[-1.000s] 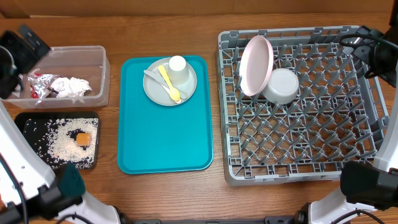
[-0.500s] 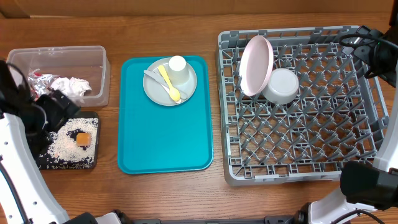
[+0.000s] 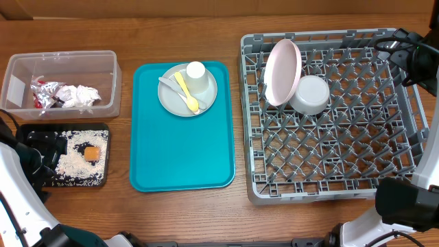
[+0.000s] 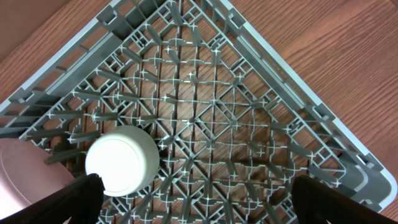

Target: Sort waste into correct bins and load items into the dishwasher rack

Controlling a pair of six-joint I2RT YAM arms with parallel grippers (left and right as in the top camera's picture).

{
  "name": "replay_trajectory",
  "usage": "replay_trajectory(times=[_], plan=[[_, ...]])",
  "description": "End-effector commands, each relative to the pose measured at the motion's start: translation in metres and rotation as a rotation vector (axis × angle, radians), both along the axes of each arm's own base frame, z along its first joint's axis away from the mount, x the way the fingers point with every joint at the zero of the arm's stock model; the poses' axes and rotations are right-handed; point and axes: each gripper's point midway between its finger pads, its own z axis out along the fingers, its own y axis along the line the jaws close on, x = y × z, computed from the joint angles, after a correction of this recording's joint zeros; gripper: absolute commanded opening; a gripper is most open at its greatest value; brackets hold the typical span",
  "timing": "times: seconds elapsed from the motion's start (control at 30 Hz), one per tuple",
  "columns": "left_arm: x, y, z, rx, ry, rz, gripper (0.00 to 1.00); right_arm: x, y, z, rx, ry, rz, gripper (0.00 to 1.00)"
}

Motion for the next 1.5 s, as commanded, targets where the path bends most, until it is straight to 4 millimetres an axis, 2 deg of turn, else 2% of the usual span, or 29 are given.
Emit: replay_trajectory(times=[0.0,0.33,0.37,0.47,0.53,0.67,0.77,0.93,1.07,1.13,1.17,1.2,1.47], plan=[[-0.004,0.005,0.001,0.025,-0.001,0.041,1.00,-0.001,-0.003,0.003,-0.009,-0.010,-0.014,1.00],[-0.003,0.005,0.001,0.023,-0.002,0.040,1.00,-0.001,-0.003,0.003,-0.009,-0.010,-0.014,1.00],[-0.003,0.005,0.001,0.023,-0.002,0.040,1.00,0.001,-0.003,0.004,-0.009,-0.021,-0.015,1.00],[-0.003,0.005,0.001,0.023,-0.003,0.040,1.00,0.024,-0.008,0.017,-0.031,-0.130,-0.012,1.00],[-0.003,0.005,0.001,0.023,-0.003,0.040,1.00,0.033,-0.003,0.021,-0.004,-0.171,0.008,1.00],[-0.003,0.005,0.001,0.023,-0.003,0.040,1.00,0.034,0.038,0.015,0.207,-0.176,0.117,1.00],[-0.003,0.005,0.001,0.023,-0.003,0.040,1.00,0.039,0.066,0.023,0.327,-0.220,0.224,1.00],[-0.003,0.005,0.001,0.023,-0.003,0.040,1.00,0.044,0.144,0.053,0.516,-0.348,0.644,1.00],[-0.003,0.005,0.001,0.023,-0.003,0.040,1.00,0.042,0.193,0.063,0.492,-0.374,0.813,1.00],[-0.003,0.005,0.001,0.023,-0.003,0.040,1.00,0.041,0.228,0.064,0.455,-0.376,0.909,1.00],[-0.003,0.005,0.001,0.023,-0.003,0.040,1.00,0.040,0.252,0.063,0.404,-0.373,0.961,1.00],[-0.003,0.005,0.001,0.023,-0.002,0.040,1.00,0.039,0.267,0.062,0.365,-0.374,0.988,1.00],[-0.003,0.005,0.001,0.023,-0.003,0.040,1.00,0.021,0.366,0.056,0.148,-0.392,1.156,1.00]])
